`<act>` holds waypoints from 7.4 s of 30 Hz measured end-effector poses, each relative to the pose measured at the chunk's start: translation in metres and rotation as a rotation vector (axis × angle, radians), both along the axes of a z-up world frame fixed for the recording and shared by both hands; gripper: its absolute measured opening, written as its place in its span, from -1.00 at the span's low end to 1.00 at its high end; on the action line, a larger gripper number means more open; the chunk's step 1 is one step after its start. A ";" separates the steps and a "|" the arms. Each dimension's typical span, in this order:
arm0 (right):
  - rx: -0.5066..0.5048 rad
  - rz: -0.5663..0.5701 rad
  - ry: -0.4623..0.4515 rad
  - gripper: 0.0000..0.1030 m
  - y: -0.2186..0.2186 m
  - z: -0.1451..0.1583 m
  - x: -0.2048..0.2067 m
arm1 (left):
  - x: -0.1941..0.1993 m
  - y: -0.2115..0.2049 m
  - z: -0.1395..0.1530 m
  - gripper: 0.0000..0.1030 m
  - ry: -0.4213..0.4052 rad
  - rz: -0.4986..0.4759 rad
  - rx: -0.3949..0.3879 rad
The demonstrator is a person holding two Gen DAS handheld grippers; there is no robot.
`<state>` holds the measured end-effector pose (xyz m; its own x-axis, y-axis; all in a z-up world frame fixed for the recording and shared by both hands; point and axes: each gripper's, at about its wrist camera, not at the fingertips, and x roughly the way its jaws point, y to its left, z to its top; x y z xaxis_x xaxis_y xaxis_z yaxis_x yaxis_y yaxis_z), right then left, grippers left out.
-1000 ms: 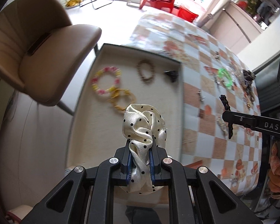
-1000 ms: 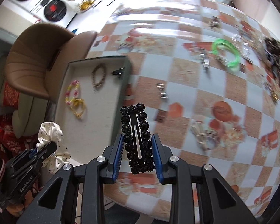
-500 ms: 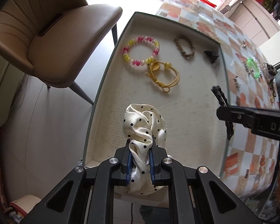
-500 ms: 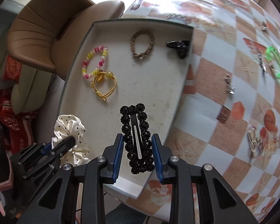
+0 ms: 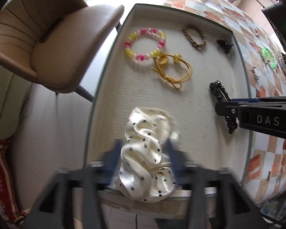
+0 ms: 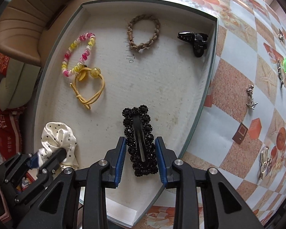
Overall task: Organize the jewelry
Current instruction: 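Release the scrunchie into the tray with the left tool while the right tool releases the beaded clip, then move the left tool toward the silver charm while the right tool approaches the green bangle, then grasp the silver charm with the left tool while the right tool grasps the green bangle, then carry the silver charm with the left tool while the right tool carries the green bangle to the tray, then release the charm into the tray with the left tool while the right tool releases the bangle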
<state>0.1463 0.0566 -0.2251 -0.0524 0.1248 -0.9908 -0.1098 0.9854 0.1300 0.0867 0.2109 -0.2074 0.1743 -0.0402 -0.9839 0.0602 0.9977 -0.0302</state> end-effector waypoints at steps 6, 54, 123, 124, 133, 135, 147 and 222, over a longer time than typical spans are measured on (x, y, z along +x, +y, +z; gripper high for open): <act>0.019 -0.007 0.007 -0.18 0.004 0.001 0.000 | -0.001 -0.003 0.002 0.24 0.003 0.004 0.006; 0.086 -0.518 -0.071 0.62 -0.266 0.081 -0.057 | 0.040 -0.203 0.078 0.96 -0.053 -0.236 0.020; -0.051 -0.513 -0.119 -0.87 -0.358 0.038 0.061 | 0.097 -0.274 0.012 -0.85 0.021 -0.109 -0.200; -0.039 -0.514 -0.116 -0.87 -0.362 0.039 0.056 | 0.097 -0.274 0.017 -0.85 0.018 -0.110 -0.203; 0.019 -0.495 -0.089 -0.87 -0.362 0.051 0.018 | 0.069 -0.258 0.054 -0.85 -0.016 -0.118 -0.219; 0.026 -0.491 -0.085 -0.87 -0.357 0.057 0.006 | 0.063 -0.253 0.059 -0.85 -0.020 -0.116 -0.222; 0.037 -0.487 -0.107 -0.87 -0.307 0.081 -0.013 | 0.042 -0.196 0.089 -0.85 -0.071 -0.119 -0.265; 0.096 -0.117 -0.125 0.18 -0.022 0.053 0.081 | 0.053 -0.033 0.020 0.88 -0.038 0.096 0.054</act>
